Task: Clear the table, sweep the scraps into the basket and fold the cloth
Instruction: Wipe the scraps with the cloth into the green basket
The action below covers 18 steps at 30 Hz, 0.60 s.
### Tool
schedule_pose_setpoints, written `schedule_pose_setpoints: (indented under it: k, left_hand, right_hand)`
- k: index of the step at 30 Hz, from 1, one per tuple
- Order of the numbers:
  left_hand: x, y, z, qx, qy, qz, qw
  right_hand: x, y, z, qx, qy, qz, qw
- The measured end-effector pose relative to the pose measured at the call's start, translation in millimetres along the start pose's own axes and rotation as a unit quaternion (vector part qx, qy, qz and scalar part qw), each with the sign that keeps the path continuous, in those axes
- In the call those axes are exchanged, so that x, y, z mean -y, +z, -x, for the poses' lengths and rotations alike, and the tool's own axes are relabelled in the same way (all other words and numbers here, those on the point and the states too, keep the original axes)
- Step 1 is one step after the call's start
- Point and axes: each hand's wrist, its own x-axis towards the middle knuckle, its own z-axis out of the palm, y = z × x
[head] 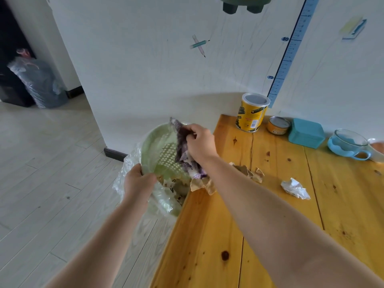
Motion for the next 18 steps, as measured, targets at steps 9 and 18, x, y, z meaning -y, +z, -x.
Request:
schedule_pose_setpoints:
  k: [9,18]
  left_hand:
    - [-5.0,0.1,-0.8,-0.002,0.039,-0.036,0.999]
    - [-7.9,-0.4,7.5,0.002,0.066,-0.037,0.997]
  right_hand:
    - [-13.1,-116.7,0.8,-0.127,0.084,0.102,0.983]
    - [-68.4,-182.3,59.6,-0.254,0.246,0.16,0.922]
